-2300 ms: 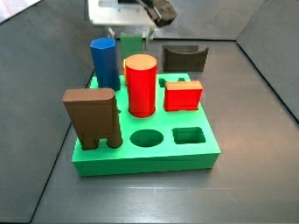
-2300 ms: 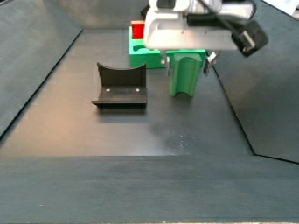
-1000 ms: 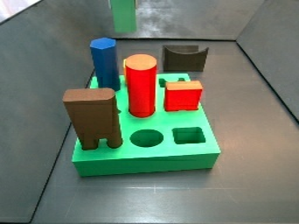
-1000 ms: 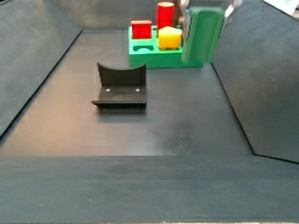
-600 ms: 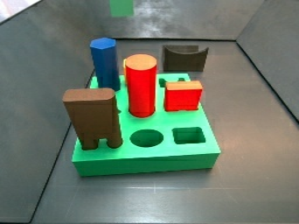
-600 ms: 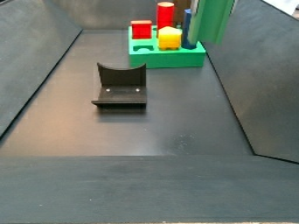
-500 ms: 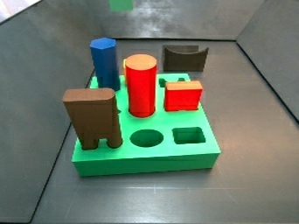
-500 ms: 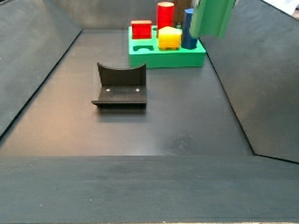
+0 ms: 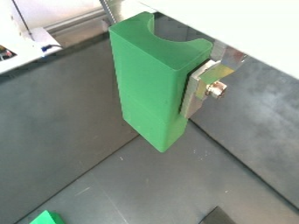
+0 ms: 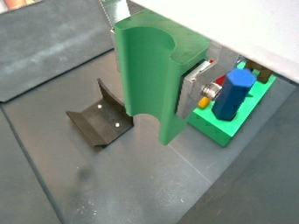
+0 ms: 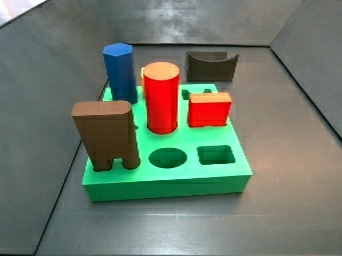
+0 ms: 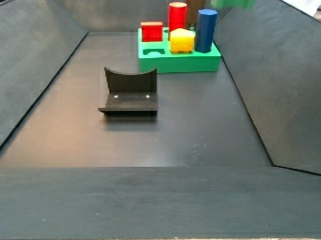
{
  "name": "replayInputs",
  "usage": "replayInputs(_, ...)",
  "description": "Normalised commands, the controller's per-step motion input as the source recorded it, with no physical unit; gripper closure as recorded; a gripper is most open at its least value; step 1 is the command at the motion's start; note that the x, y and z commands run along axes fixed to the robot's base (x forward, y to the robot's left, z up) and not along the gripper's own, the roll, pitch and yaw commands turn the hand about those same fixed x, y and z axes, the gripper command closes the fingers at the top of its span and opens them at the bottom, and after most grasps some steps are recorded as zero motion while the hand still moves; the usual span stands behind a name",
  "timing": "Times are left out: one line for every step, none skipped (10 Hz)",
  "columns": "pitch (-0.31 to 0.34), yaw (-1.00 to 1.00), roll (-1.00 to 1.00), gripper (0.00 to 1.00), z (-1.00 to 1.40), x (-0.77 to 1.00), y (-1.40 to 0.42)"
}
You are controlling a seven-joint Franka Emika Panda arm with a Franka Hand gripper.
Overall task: Pick up the arch object. Move up. Place the arch object on the fixture. Regrasp the arch object. Rotate the arch object. Move to above the board. Insert the arch object.
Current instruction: Move to above the board.
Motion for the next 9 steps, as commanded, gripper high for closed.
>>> replayInputs(0.090,0.04,0.08,1.00,0.65,0.00,0.01)
replayInputs(0.091,0.04,0.08,1.00,0.49,0.00,0.01)
replayInputs(0.092,0.04,0.08,1.00,0.27,0.00,0.00)
replayInputs(0.344,-0.39,0.01,1.00,0.02,0.33,-1.00)
replayInputs(0.326,-0.36,0.01,1.00,0.00,0.34,-1.00)
replayInputs(0.301,-0.21,-0.01,1.00,0.01,0.35,-1.00)
replayInputs(0.252,-0.09,-0.08,1.00,0.01,0.36,-1.00)
replayInputs(0.177,-0.04,-0.01,1.00,0.01,0.36,-1.00)
replayInputs(0.145,-0.01,-0.01,1.00,0.02,0.37,-1.00)
